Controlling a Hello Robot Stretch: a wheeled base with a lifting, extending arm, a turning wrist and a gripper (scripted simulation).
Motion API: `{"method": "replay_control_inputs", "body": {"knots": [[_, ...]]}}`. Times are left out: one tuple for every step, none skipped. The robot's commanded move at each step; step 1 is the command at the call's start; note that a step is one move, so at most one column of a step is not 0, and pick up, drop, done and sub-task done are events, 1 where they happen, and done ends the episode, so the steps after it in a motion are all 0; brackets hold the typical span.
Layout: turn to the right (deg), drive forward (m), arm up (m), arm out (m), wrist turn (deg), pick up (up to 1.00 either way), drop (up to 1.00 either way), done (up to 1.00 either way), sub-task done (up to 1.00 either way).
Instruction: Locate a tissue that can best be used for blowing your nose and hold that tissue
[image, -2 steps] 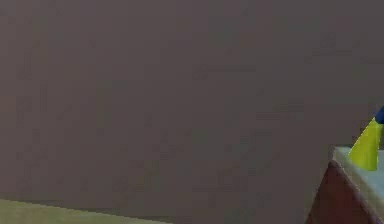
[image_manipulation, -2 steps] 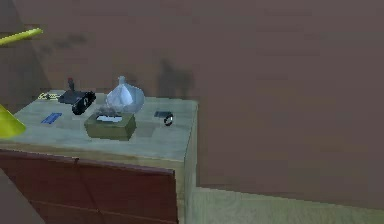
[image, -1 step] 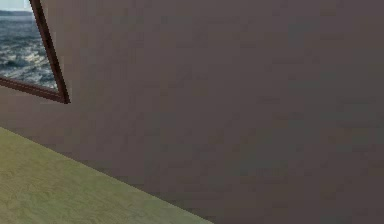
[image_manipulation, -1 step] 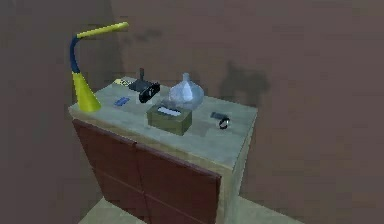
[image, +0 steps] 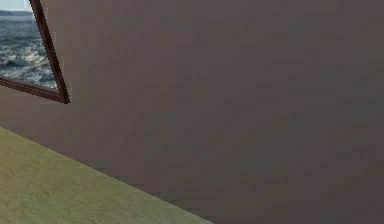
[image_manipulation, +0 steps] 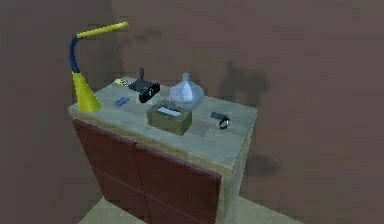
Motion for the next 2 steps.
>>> {"method": "replay_control_inputs", "body": {"knots": [[0.0,0.0,0.38,0.0,0.0,0.0,0.0,0.0,0.0],[0.0,0.0,0.0,0.38,0.0,0.0,0.0,0.0,0.0]]}}
